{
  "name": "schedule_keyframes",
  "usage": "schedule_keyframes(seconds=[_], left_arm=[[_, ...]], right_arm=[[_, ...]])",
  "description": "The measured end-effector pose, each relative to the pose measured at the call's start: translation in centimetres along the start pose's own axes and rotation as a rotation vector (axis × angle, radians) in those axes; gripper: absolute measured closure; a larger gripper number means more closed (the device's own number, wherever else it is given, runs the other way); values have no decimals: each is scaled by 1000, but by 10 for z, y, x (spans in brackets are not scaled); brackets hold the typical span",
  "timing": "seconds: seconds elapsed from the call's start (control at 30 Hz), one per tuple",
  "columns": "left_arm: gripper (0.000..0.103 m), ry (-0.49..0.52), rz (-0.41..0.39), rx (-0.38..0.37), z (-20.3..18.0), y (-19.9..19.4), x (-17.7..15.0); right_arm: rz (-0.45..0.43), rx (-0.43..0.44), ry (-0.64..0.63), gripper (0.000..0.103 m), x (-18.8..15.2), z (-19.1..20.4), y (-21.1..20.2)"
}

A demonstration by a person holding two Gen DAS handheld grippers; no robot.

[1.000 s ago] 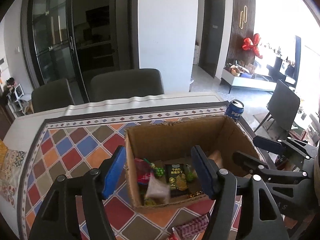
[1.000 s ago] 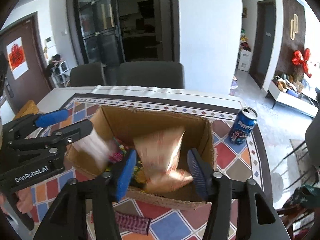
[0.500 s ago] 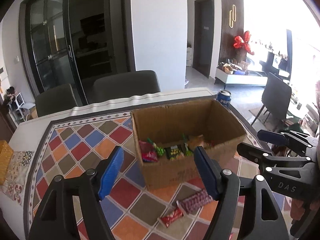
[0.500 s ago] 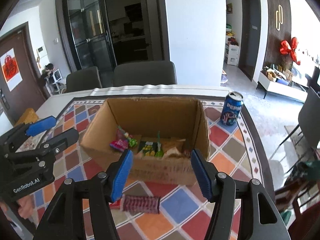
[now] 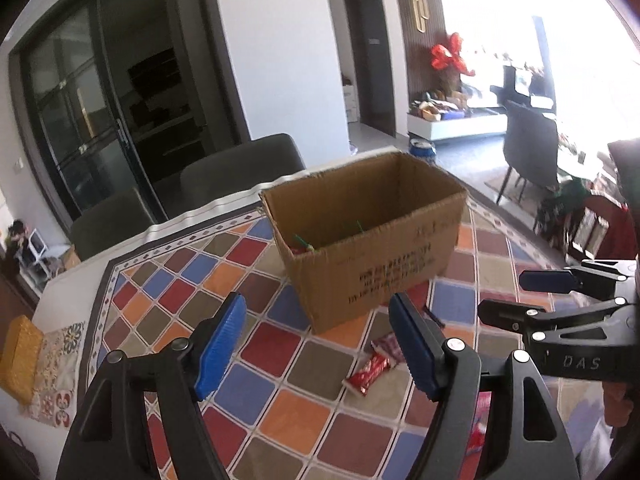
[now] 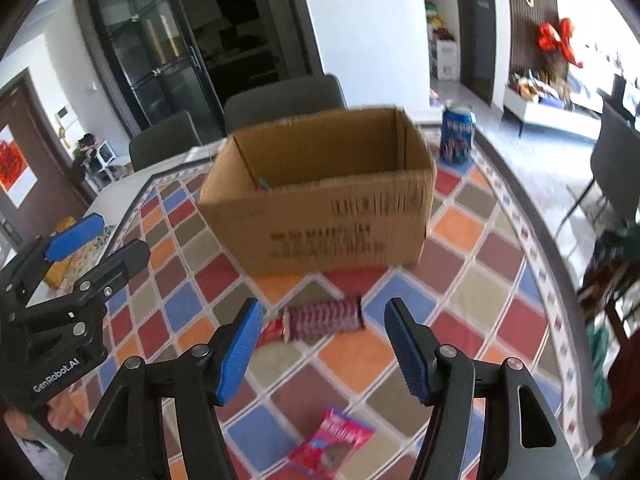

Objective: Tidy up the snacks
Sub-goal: 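Move both tools back toward the remaining snacks on the table, then grasp the red candy bar with the left tool while the right tool grasps the red yogurt packet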

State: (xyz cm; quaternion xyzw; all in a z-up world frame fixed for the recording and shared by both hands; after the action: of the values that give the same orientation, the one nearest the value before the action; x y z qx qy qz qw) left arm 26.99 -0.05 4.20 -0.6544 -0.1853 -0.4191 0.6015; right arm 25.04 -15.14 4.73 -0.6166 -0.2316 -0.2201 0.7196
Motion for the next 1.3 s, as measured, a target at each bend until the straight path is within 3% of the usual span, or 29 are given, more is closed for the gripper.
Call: schedule_keyframes(seconds=[0.2,0.57,1.0,1.3], left_arm=[[30,91,21,-24,-5,5,-22],[30,217,136,-91,-15,41,-63],[30,365,274,-204,-32,96,-82],[30,374,334,-231,-39,136,-86]], right_arm=[[88,-19,73,39,-36,2,12],[289,-26,191,39,-94,6,47],[389,-71,308,39,-116,2,71],[456,-81,325,39,-125,5,94]])
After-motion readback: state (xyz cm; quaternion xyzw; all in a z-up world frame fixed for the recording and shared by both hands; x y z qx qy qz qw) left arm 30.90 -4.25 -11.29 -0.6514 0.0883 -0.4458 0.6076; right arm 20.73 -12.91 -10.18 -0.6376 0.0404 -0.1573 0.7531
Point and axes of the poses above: each gripper's, at about its wrist camera, not at the fingertips, and y roughly the way its jaws point, z to its left, x to its top, the point moved 2 cm from there along y, roughly the way its jaws point, and after that the axes turned 6 degrees about -y, right-handed, at the moved point
